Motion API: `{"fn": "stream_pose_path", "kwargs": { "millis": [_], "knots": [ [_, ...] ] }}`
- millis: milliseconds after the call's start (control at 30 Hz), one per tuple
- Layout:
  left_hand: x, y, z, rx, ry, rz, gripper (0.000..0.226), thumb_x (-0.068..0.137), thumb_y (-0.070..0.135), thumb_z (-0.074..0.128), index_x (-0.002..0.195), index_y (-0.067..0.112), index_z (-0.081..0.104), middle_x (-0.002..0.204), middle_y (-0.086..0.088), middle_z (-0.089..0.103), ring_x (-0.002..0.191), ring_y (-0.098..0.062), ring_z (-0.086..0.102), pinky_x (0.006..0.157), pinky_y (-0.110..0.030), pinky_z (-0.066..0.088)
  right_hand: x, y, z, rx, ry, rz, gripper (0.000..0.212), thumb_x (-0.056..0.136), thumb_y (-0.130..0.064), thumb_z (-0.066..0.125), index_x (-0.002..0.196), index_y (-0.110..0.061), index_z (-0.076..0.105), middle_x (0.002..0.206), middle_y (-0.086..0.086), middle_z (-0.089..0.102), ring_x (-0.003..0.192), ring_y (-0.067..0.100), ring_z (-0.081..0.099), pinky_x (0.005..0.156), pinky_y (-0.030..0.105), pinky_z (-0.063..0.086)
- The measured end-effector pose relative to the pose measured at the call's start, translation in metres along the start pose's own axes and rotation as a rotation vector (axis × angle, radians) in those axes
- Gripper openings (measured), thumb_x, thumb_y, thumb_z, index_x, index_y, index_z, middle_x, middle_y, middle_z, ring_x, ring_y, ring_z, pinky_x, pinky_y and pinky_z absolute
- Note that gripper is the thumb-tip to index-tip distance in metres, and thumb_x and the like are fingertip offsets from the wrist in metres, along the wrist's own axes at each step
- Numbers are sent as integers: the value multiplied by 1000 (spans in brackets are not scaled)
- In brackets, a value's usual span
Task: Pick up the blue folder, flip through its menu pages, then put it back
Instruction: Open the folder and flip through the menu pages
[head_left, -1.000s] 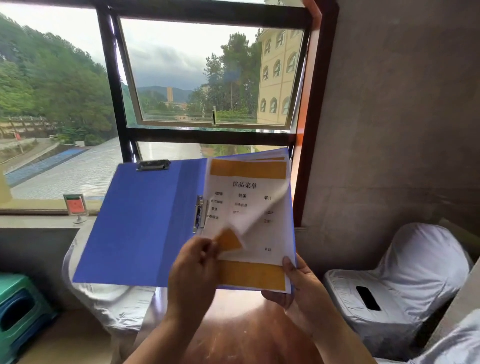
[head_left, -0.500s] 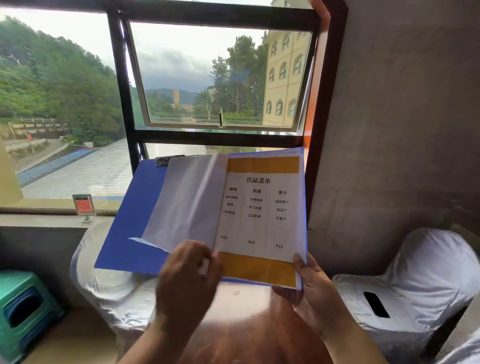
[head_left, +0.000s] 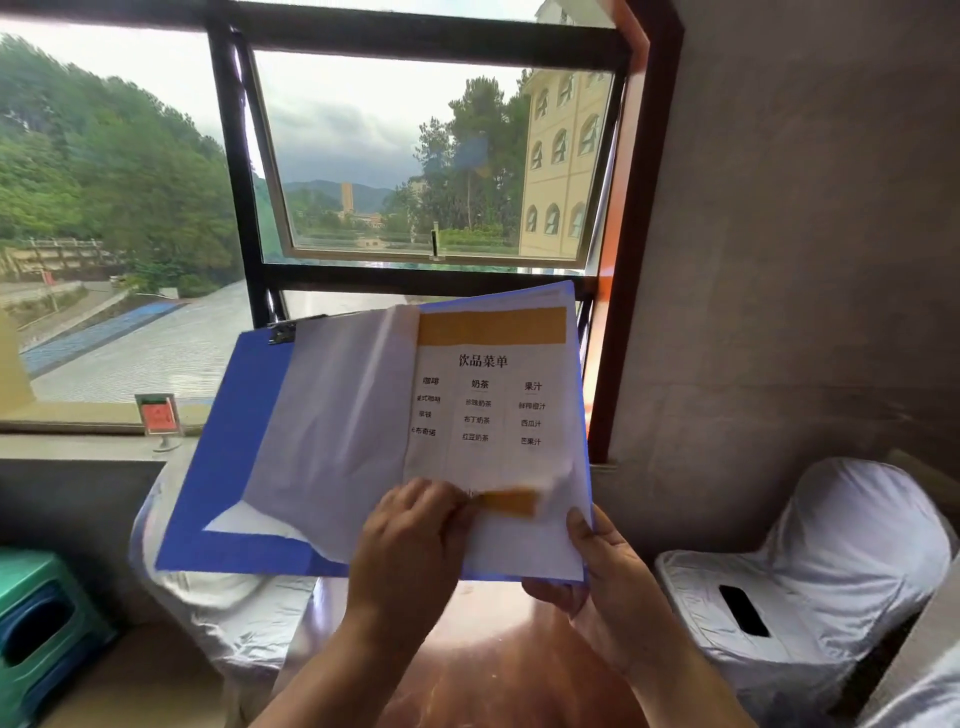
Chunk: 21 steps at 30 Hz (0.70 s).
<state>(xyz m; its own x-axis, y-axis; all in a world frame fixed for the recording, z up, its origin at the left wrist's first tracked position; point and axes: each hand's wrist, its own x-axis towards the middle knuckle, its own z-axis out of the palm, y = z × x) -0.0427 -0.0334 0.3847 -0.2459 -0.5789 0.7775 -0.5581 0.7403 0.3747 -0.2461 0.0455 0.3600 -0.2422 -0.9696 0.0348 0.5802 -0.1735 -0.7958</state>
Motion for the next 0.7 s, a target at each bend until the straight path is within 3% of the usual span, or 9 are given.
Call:
{"fn": "stream_pose_path", "kwargs": {
  "millis": [100, 200, 300, 367, 467, 533, 633, 700],
  "knots": [
    [2, -12, -9, -311, 185, -437, 19, 96, 33, 65, 85, 19, 65, 68, 5, 63, 64, -20, 56, 60, -32, 43, -3, -9, -5, -52, 31, -20, 35, 90, -29, 69, 123, -16, 73, 110, 20, 79, 94, 42, 78, 59, 47, 66],
    [4, -33, -21, -643, 326, -795, 32, 99, 44, 60, 87, 15, 65, 69, -1, 63, 65, -22, 55, 64, -41, 48, -3, -14, -11, -51, 73, -60, 39, 87, -32, 72, 124, -20, 73, 116, 18, 79, 96, 41, 78, 62, 48, 67],
    [2, -46, -30, -827, 337, -949, 26, 104, 33, 58, 91, 11, 64, 79, -14, 64, 74, -32, 63, 73, -53, 62, -2, -14, -15, -11, 97, -74, 33, 93, -31, 67, 124, -21, 74, 118, 16, 79, 98, 39, 78, 61, 46, 67],
    [0, -49, -32, -810, 363, -966, 20, 101, 29, 63, 93, 11, 61, 81, -15, 64, 73, -36, 65, 71, -46, 60, 1, -13, -16, 18, 93, -67, 32, 95, -30, 66, 125, -19, 73, 119, 17, 78, 100, 39, 78, 60, 46, 67],
    [-3, -48, -34, -429, 443, -842, 30, 88, 37, 70, 90, 14, 50, 75, -1, 56, 71, -33, 59, 72, -40, 44, 3, -12, -15, 37, 81, -50, 35, 96, -29, 67, 129, -18, 70, 121, 19, 77, 104, 43, 76, 63, 49, 67],
    [-5, -34, -38, -157, 414, -527, 25, 86, 31, 70, 84, 23, 47, 72, 6, 52, 66, -25, 51, 70, -35, 39, 4, -10, -11, 39, 67, -54, 34, 96, -29, 67, 129, -18, 70, 122, 18, 77, 105, 43, 76, 64, 50, 67],
    [-5, -8, -28, 59, 167, 10, 15, 88, 42, 69, 90, 30, 61, 86, 6, 60, 83, -21, 55, 76, -30, 41, 4, -4, 0, 35, 45, -54, 33, 96, -29, 65, 126, -17, 72, 119, 19, 78, 101, 43, 77, 60, 47, 67],
    [-4, 7, -16, 186, -25, 74, 45, 81, 65, 67, 110, 31, 68, 102, 6, 62, 98, -21, 56, 86, -38, 48, 4, -1, 8, 55, 19, -38, 36, 97, -30, 64, 129, -13, 70, 122, 24, 76, 102, 45, 76, 60, 47, 67]
  ]
}}
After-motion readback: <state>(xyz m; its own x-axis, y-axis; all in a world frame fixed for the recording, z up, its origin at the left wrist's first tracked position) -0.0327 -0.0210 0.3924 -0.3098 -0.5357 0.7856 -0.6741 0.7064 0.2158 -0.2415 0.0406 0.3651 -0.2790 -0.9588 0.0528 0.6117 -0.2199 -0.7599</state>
